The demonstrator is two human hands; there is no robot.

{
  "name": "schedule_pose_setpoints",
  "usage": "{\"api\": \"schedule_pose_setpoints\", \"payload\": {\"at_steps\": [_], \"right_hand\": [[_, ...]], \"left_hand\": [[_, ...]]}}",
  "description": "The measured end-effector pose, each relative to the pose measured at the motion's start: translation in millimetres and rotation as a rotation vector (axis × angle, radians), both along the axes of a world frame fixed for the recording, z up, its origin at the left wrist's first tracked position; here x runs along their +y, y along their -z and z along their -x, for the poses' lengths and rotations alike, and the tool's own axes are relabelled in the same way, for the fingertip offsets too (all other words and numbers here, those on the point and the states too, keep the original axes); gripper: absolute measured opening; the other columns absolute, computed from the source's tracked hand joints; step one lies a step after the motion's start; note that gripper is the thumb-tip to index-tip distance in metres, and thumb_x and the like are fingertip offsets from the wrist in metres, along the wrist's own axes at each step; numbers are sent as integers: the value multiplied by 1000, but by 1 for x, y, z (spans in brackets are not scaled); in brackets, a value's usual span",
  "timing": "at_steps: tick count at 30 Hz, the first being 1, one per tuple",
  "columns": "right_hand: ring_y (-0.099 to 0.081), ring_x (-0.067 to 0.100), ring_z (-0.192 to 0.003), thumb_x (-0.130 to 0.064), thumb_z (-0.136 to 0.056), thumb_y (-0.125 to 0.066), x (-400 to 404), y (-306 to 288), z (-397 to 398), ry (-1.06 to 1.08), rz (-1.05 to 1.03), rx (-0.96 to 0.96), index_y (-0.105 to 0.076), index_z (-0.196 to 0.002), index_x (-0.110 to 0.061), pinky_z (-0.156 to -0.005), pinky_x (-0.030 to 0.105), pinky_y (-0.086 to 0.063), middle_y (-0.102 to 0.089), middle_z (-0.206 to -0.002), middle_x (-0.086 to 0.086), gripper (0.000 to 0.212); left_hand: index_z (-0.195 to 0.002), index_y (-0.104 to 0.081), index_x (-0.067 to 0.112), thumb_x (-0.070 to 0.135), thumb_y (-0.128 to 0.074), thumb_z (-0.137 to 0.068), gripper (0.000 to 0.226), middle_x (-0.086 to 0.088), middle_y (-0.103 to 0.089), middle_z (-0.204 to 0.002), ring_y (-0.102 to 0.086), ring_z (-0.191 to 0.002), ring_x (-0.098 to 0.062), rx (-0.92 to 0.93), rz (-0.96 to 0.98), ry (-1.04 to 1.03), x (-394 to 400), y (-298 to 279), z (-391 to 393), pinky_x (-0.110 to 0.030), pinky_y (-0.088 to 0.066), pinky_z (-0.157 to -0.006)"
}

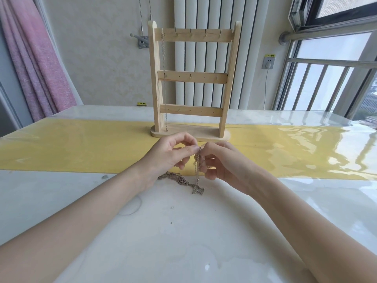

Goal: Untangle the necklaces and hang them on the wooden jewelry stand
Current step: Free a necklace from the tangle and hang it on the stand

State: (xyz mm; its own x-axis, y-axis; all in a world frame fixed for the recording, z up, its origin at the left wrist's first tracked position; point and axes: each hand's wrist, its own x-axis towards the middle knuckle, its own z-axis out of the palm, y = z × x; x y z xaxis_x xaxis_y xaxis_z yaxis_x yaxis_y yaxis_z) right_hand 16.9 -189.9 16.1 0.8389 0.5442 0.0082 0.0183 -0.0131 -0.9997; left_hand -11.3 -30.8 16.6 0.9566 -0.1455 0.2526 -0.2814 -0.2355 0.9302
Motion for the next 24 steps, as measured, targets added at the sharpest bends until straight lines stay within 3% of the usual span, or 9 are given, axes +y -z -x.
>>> {"api": "schedule_pose_setpoints", "payload": {"at_steps": [2,7,13,17,21,24], "right_hand": [[-45,13,-54,-5,-89,-47,2,2,-1,28,17,-17,-50,-66,-9,-44,22,-35,-46,-62,3,24],[-39,13,-55,-3,-86,-46,8,8,1,134,-22,-88,-50,-63,-10,-45,22,-31,-43,-61,4,24],[-38,12,-54,-3,-82,-47,6,6,0,125,-116,-36,-48,-58,-12,-46,20,-29,-40,-63,6,26],[-38,13,-54,-10,-76,-52,5,4,1,81,-54,-80,-48,-60,-12,-45,21,-30,-41,-64,7,17],[-41,15,-53,-4,-87,-43,10,4,4,78,78,-96,-46,-63,-10,-45,23,-31,-42,-66,7,25],[-43,14,-53,-2,-88,-42,12,4,5,119,61,-84,-47,-67,-10,-44,24,-31,-43,-64,4,22]], "left_hand": [[-75,-57,16,13,-59,-90,16,-5,-46,-67,-40,-56,-11,-6,-39,-42,0,0,-1,-19,-39,-57],[-66,-56,16,4,-59,-86,24,14,-44,-40,-36,-40,-1,-55,-180,-115,-6,-1,-2,-12,-32,-47],[-66,-54,19,22,-64,-75,14,14,-46,-41,-35,-42,-3,-107,-192,-80,-6,-5,0,-17,-32,-49],[-66,-55,14,2,-60,-85,23,13,-46,-43,-38,-43,-3,-112,-116,-125,-3,-6,-2,-14,-33,-49],[-67,-56,12,5,-59,-87,22,8,-46,-45,-40,-43,-4,-32,-47,-125,-1,-1,-3,-11,-36,-49],[-66,-55,13,5,-60,-86,22,11,-45,-43,-40,-43,-4,-49,-68,-123,-1,-2,-3,-13,-35,-49]]}}
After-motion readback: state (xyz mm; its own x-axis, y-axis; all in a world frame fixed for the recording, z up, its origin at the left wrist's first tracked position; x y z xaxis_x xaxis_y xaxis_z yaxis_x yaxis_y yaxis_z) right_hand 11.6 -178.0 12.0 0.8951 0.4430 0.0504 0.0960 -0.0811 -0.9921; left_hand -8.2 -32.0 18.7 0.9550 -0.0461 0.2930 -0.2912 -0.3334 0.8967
